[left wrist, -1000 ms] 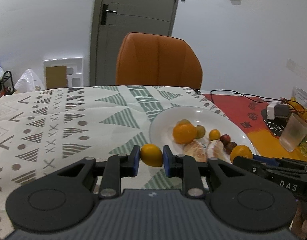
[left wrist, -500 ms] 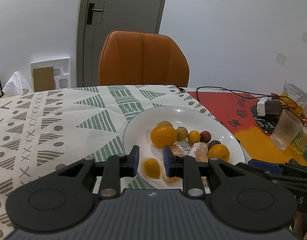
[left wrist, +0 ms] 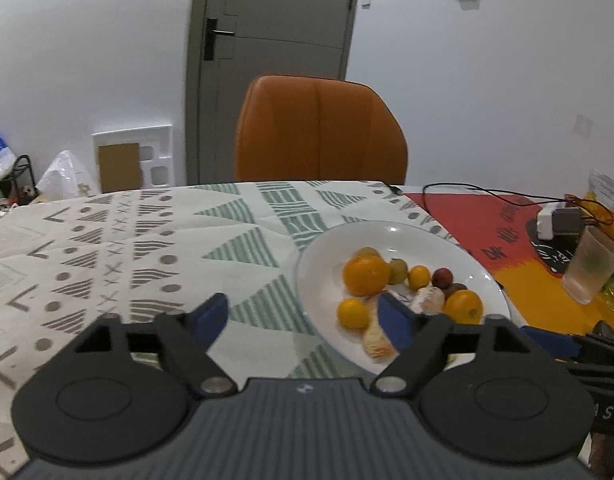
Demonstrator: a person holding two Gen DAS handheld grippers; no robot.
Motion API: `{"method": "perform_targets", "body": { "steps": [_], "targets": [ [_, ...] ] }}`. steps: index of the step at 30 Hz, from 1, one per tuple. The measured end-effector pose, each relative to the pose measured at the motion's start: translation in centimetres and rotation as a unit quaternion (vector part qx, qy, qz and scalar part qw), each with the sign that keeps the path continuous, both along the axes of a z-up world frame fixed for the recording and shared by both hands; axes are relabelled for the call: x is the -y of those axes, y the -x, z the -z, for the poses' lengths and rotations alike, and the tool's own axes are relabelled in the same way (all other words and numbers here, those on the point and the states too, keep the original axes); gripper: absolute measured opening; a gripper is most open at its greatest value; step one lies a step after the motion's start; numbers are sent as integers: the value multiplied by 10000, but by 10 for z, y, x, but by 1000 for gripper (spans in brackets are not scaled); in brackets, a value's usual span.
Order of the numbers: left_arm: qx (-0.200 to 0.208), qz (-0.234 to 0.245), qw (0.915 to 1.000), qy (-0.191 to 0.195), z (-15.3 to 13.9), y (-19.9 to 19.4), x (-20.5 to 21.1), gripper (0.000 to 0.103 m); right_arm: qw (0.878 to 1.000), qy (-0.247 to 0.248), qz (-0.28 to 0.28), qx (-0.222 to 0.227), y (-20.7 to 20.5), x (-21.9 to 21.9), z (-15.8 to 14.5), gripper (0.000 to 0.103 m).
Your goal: Organize fruits
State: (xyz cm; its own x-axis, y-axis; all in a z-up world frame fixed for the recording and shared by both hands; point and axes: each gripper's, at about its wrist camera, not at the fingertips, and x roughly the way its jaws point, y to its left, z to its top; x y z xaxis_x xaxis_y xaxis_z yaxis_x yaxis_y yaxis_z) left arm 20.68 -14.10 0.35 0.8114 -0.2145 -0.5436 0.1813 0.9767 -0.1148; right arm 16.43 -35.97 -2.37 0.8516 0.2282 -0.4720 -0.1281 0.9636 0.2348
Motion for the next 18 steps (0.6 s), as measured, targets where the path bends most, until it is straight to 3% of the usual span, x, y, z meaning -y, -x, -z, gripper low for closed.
{"method": "perform_targets", "body": {
  "steps": [4,6,12,18],
  "targets": [
    [-21,-104,9999,-56,-2,8,-7,88,10000,-56,11,17,5,-2,-1,70],
    [-12,-158,9998,-89,-3,13,-11,89,10000,-57,37,53,9,-3,-3,79],
    [36,-163,9997,-193,-7,31,-16,95,9997,-91,70,218,24,-7,-9,92],
    [-21,-182,9996,-197,-11,41,-22,96,9996,-70,28,287,33,-13,-12,102]
  ]
}}
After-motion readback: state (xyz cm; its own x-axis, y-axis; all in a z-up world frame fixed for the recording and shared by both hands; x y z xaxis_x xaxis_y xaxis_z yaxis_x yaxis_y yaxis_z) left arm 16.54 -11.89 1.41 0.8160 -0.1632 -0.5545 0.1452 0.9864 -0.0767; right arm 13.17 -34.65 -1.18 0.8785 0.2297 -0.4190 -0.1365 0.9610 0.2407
